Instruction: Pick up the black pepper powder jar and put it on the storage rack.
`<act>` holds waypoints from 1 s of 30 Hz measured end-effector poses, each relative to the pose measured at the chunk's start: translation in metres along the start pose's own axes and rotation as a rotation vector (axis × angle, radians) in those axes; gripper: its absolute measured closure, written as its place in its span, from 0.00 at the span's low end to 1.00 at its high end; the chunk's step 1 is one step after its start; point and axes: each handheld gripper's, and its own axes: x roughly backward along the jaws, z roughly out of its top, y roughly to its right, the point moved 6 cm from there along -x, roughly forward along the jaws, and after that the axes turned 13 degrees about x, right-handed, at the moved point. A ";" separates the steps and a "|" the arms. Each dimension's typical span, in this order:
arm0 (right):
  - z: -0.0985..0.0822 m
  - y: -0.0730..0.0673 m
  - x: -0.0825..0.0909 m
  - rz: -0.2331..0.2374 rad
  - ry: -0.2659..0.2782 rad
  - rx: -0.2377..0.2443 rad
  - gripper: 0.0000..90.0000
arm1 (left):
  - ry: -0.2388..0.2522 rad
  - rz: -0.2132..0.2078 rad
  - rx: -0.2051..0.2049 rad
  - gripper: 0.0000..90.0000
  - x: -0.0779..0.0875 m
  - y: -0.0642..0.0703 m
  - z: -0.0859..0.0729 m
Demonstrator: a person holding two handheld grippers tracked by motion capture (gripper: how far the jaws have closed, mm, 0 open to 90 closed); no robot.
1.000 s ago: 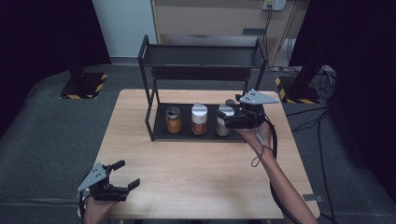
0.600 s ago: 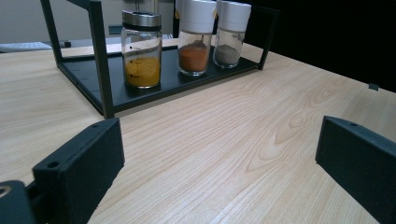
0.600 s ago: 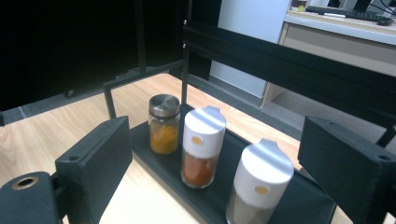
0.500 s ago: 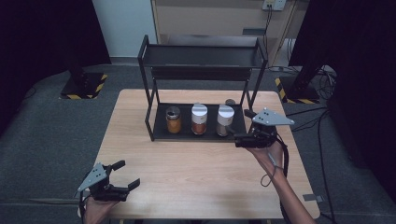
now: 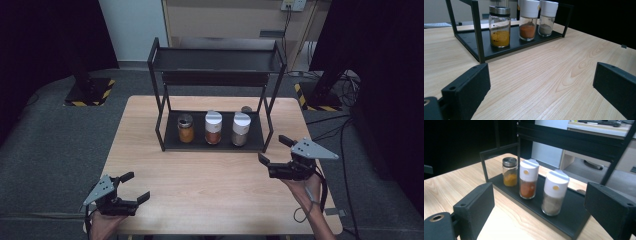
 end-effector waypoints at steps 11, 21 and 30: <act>-0.027 -0.011 0.025 -0.047 -0.041 0.001 0.11 | -0.002 0.003 -0.001 0.01 0.000 0.001 0.000; -0.055 -0.023 0.043 -0.050 -0.061 -0.010 0.11 | -0.003 0.006 -0.001 0.01 0.000 0.001 0.000; -0.076 -0.030 0.052 -0.069 -0.081 -0.042 0.11 | -0.005 0.006 0.000 0.01 0.000 0.001 0.000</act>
